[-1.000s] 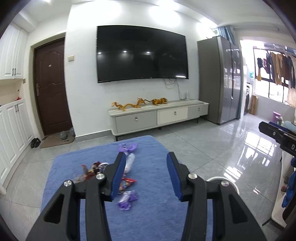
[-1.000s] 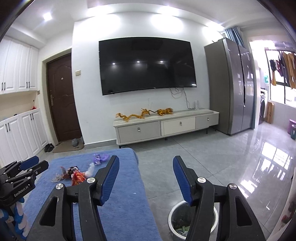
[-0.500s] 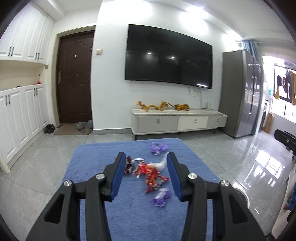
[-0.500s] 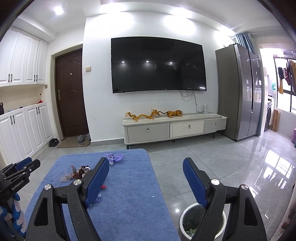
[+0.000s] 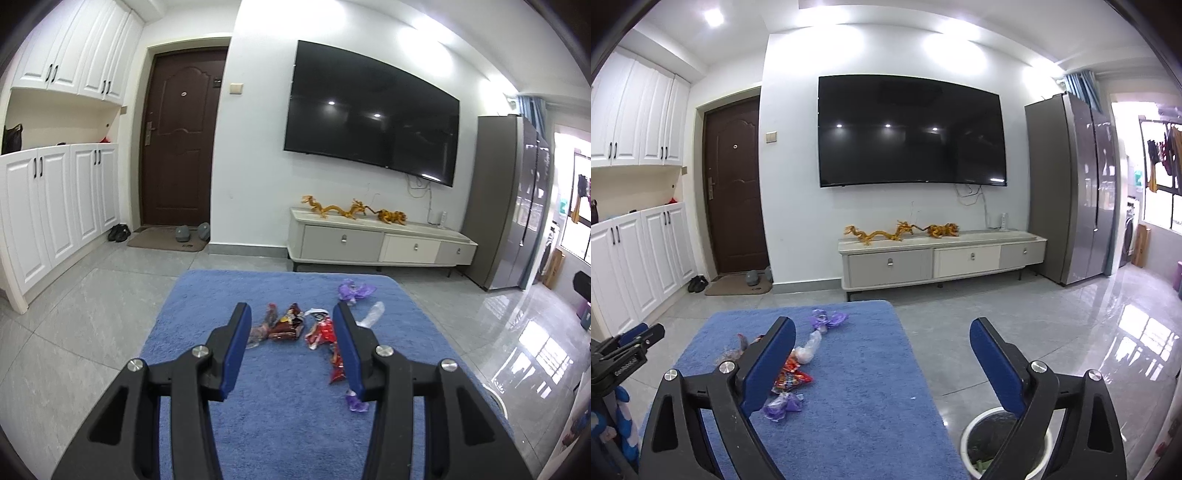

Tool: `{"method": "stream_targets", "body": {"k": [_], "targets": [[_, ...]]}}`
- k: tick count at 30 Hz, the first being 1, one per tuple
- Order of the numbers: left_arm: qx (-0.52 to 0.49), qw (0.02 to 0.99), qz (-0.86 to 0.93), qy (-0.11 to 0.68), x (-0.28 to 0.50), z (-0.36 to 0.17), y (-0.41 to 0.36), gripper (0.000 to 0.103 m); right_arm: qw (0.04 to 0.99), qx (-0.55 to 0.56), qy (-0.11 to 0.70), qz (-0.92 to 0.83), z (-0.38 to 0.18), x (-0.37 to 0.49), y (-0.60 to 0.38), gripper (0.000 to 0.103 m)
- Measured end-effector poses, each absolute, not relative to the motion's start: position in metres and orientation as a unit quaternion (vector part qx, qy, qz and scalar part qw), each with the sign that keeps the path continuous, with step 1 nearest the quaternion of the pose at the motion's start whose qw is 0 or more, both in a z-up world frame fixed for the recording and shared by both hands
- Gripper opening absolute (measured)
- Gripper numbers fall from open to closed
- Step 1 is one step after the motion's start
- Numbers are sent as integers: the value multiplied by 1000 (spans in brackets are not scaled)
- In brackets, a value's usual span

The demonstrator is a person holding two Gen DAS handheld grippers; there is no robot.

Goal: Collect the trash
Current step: 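Move both tools back over the remaining trash on the rug, then grasp the clear plastic wrapper with the left tool while the right grasps the purple wrapper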

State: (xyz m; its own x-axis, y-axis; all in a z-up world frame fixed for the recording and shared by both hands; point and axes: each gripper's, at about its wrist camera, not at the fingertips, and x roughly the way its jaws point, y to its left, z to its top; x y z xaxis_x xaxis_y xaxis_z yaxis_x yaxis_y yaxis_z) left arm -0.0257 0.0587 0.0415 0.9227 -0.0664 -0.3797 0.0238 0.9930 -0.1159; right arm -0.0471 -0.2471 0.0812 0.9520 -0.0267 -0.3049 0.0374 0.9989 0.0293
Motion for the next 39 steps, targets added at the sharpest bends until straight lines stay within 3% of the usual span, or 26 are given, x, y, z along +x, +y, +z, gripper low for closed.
{"method": "stream_targets", "body": {"k": [4, 16, 22, 39], "targets": [[-58, 978, -8, 201, -20, 35, 69, 44, 987, 24, 158, -2, 79, -43, -245, 103], [-59, 972, 48, 222, 0, 13, 129, 44, 987, 18, 156, 29, 64, -23, -236, 103], [-54, 964, 59, 253, 16, -2, 157, 44, 975, 9, 210, 69, 48, 2, -222, 103], [-17, 948, 15, 319, 93, -43, 138, 44, 949, -22, 284, 137, -2, 71, -192, 103]]}}
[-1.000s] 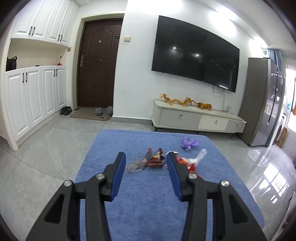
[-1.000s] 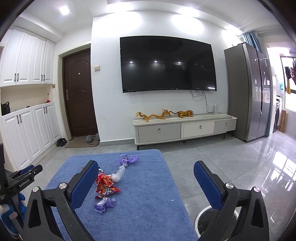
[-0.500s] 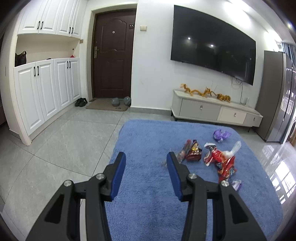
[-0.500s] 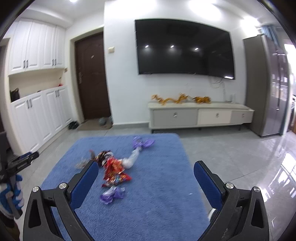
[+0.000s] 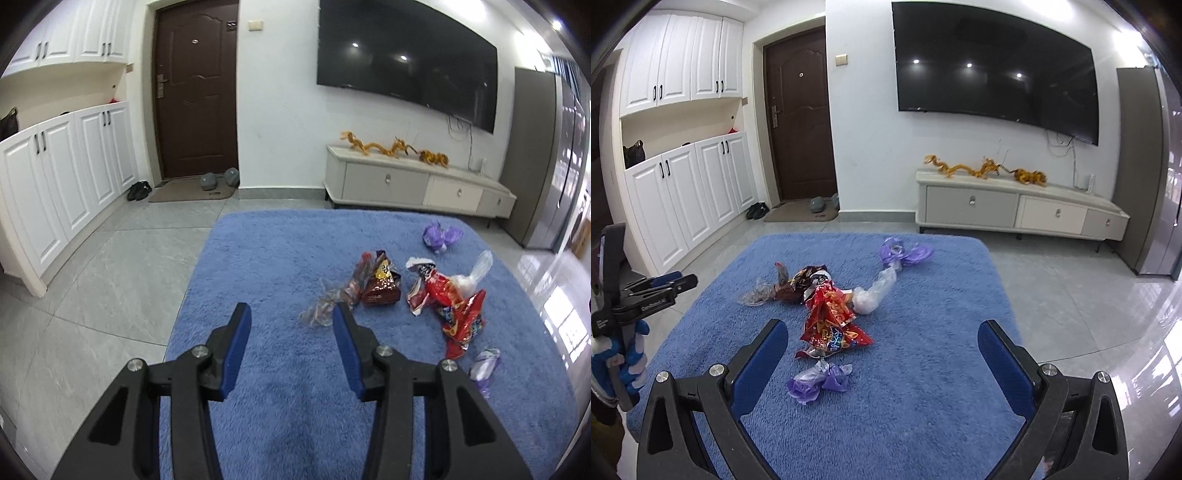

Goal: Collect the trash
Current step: 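Grasp the clear plastic wrapper with the left tool while the right grasps the purple wrapper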

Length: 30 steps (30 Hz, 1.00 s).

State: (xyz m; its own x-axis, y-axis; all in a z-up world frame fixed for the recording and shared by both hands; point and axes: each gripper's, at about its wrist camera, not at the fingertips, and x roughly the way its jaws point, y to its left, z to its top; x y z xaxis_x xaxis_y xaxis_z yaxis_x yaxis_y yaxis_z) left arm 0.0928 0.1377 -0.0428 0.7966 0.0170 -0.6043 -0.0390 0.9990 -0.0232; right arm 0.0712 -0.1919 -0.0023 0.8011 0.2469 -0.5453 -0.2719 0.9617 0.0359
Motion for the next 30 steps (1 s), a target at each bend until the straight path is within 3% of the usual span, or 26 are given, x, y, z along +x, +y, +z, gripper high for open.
{"method": "stream_targets", "body": {"k": [17, 30], "targets": [[46, 922, -74, 378, 191, -86, 117, 43, 921, 2, 335, 197, -47, 165, -179, 85], [45, 911, -106, 396, 225, -118, 109, 43, 924, -3, 328, 196, -50, 257, -184, 83]]}}
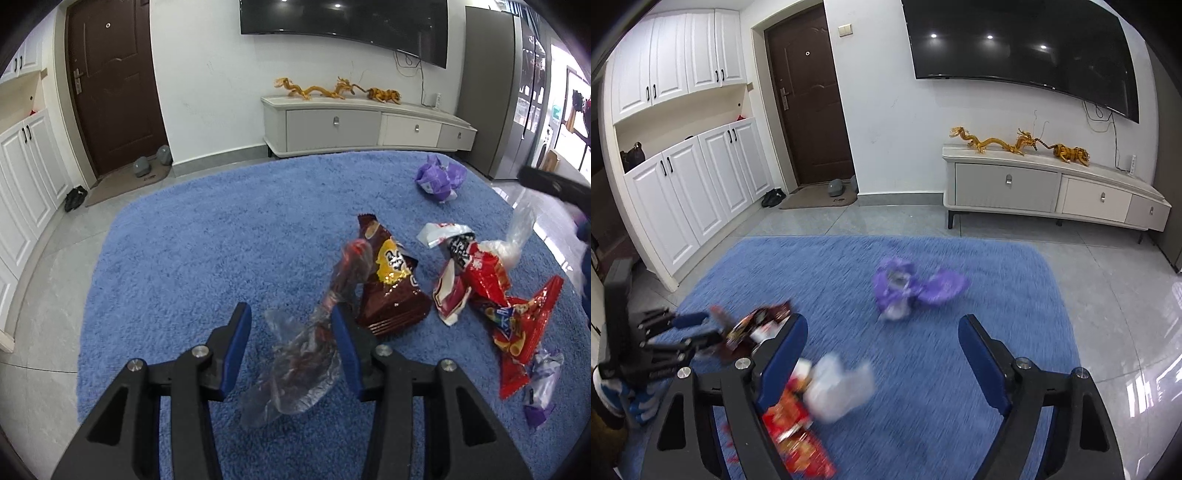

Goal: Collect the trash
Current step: 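Grasp the clear plastic wrapper with the left tool while the right grasps the purple wrapper, then carry the clear wrapper in the left tool while the right tool carries the purple wrapper toward the bin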

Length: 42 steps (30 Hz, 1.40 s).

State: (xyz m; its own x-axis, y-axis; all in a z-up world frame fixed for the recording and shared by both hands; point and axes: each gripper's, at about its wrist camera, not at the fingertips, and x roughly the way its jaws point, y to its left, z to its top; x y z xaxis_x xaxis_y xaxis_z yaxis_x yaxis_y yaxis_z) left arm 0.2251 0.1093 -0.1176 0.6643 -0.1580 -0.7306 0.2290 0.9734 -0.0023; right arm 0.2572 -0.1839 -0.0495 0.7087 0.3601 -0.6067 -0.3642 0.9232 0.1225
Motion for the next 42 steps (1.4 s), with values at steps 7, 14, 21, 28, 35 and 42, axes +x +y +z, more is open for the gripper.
{"method": "stream_targets", "body": {"k": [7, 14, 21, 28, 35, 42], "targets": [[34, 902, -139, 408, 229, -123, 107, 43, 911, -11, 349, 220, -67, 309, -175, 83], [40, 893, -163, 417, 229, -127, 100, 36, 892, -41, 376, 249, -91, 339, -150, 70], [31, 894, -162, 417, 229, -128, 103, 21, 892, -41, 390, 223, -104, 348, -159, 50], [71, 902, -147, 399, 217, -122, 93, 16, 901, -18, 380, 210, -88, 326, -177, 38], [54, 913, -122, 384, 181, -96, 100, 15, 920, -6, 335, 204, -30, 267, -194, 37], [44, 930, -94, 354, 122, -51, 109, 15, 933, 5, 291, 211, 20, 171, -209, 36]]}}
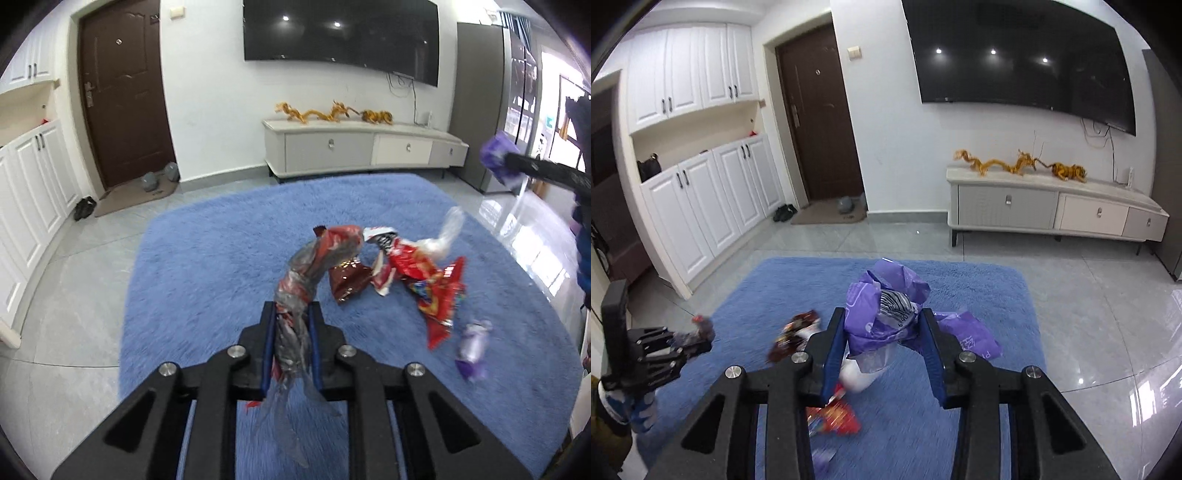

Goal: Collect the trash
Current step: 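Carry the clear wrapper in the left tool while the right tool carries the purple wrapper toward the bin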

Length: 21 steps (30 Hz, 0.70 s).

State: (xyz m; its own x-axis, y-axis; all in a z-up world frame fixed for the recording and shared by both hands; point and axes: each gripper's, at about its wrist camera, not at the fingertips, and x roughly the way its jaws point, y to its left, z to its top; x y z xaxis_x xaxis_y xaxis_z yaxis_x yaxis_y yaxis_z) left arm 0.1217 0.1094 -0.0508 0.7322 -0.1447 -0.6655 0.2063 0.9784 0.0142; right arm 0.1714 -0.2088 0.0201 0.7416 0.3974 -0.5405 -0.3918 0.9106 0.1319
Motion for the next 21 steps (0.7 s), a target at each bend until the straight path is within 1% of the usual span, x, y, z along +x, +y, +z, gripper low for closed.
{"method": "stream_targets", "body": {"k": [9, 21], "targets": [[89, 950, -58, 293, 40, 6, 80, 15, 939, 26, 260, 225, 41, 54, -232, 36], [152, 956, -65, 242, -20, 43, 16, 16, 946, 32, 234, 222, 44, -11, -259, 36]]}}
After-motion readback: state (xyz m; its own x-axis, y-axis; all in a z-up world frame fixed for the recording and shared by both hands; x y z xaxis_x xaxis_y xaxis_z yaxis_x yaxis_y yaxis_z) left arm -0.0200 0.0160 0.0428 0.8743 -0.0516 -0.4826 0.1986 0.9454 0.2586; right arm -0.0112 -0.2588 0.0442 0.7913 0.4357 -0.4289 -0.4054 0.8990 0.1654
